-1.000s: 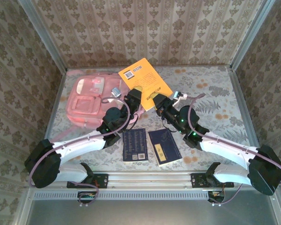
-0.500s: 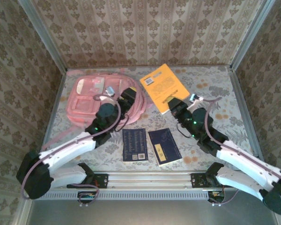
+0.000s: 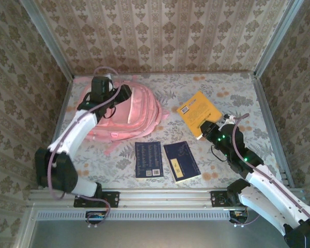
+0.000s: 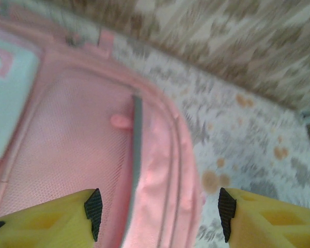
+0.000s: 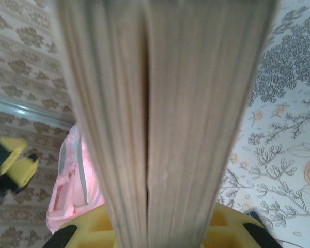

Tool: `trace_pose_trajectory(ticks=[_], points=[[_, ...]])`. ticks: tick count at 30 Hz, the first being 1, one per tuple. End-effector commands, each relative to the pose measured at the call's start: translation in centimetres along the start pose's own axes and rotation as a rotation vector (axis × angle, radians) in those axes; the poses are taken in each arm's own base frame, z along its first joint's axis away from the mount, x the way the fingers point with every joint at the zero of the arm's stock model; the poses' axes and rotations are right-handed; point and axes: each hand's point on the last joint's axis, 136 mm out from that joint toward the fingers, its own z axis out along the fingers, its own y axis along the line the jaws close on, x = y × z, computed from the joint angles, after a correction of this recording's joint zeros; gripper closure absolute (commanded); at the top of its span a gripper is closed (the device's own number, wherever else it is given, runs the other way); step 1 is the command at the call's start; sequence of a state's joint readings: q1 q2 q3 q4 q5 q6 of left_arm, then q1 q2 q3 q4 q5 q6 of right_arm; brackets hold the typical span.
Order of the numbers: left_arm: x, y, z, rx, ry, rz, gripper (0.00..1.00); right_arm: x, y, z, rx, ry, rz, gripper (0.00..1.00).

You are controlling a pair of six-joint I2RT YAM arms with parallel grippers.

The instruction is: Pack the student bag

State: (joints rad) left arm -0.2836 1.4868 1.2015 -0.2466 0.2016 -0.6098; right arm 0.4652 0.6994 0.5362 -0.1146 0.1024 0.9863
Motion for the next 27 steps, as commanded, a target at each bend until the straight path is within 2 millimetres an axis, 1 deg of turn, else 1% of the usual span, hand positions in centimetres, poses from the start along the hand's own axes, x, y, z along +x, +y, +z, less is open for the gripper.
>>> trace_pose_trajectory(ticks=[1, 5, 8, 11, 15, 22, 27], points=[[2.5, -1.5, 1.9, 0.149, 0.189, 0.048, 0.37, -1.1, 3.8, -1.2, -0.144, -0.002, -0.070, 1.00], [2.6, -1.8, 4.1, 0.207, 0.224, 0.040, 0.37, -0.4, 3.6, -1.3, -0.146, 0.030, -0.090, 1.00], [3.0, -2.0, 5.4, 0.235, 0.259, 0.024, 0.41, 0.1, 3.4, -1.3, -0.152, 0.050, -0.096, 1.00], [3.5, -1.6, 6.2, 0.225, 0.282, 0.009, 0.42, 0.3, 3.3, -1.4, -0.150, 0.060, -0.102, 1.00], [4.1, -1.3, 6.5, 0.238, 0.292, -0.002, 0.47, 0.2, 3.5, -1.6, -0.154, 0.063, -0.119, 1.00], [5.2, -0.9, 6.6, 0.246, 0.310, -0.011, 0.61, 0.3, 3.1, -1.3, -0.145, 0.062, -0.122, 1.00], [5.8, 0.4, 7.2, 0.189, 0.336, -0.002, 0.63, 0.5, 3.1, -1.3, -0.147, 0.067, -0.112, 1.00]])
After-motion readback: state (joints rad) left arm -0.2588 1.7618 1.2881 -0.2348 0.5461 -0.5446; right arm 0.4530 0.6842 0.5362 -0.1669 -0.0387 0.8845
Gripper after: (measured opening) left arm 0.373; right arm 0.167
